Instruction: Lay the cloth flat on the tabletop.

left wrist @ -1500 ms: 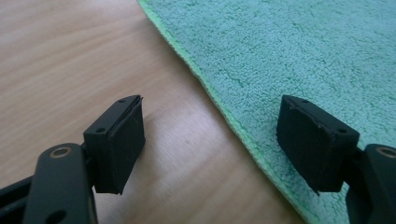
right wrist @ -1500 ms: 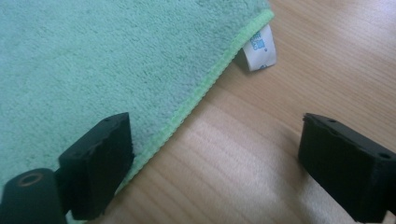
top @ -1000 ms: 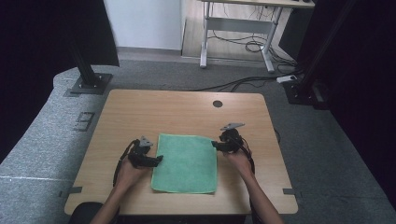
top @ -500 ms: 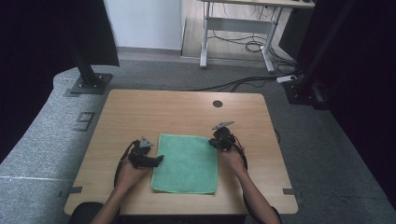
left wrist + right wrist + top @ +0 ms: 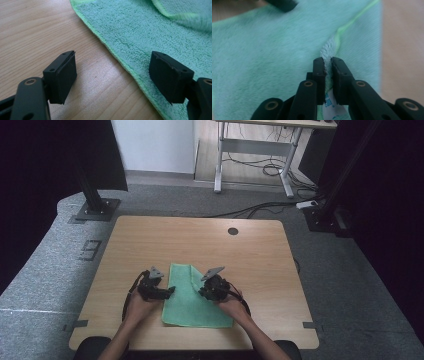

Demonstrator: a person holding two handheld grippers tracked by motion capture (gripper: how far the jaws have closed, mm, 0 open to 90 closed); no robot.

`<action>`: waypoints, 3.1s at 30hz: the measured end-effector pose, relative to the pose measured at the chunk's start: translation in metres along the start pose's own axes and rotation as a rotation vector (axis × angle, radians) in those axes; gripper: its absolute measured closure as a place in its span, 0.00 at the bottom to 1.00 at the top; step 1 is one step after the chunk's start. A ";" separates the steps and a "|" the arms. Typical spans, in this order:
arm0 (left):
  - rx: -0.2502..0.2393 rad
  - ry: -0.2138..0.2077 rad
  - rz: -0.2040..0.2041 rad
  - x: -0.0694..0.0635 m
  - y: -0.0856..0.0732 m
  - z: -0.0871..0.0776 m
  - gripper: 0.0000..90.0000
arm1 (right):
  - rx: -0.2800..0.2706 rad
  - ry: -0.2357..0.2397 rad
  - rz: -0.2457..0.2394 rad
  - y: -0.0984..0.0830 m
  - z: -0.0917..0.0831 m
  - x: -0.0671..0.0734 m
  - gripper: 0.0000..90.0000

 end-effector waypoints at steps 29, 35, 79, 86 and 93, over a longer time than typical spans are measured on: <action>-0.006 0.004 -0.005 -0.001 0.000 0.000 0.25 | -0.024 0.017 -0.008 0.021 0.013 0.010 0.60; -0.006 0.004 -0.005 -0.001 0.000 0.000 0.25 | -0.009 0.057 -0.034 0.025 0.018 0.025 0.71; -0.008 0.006 -0.010 -0.002 0.000 0.001 0.26 | 0.002 -0.301 0.212 -0.029 -0.059 -0.142 0.96; -0.007 0.006 -0.010 -0.003 0.000 0.001 0.26 | -0.037 -0.290 0.322 -0.048 -0.046 -0.157 0.69; -0.006 0.005 -0.022 -0.004 0.001 0.001 0.25 | -0.049 -0.296 0.318 -0.051 -0.050 -0.150 0.54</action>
Point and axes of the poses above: each handheld gripper's, and its own axes: z roughly forward along the jaws, y roughly out of its top, x roughly to its left, the point moved 10 cm from there along z, roughly forward along the jaws, and after that the axes turned 7 degrees about -z, right-handed, at the moved point
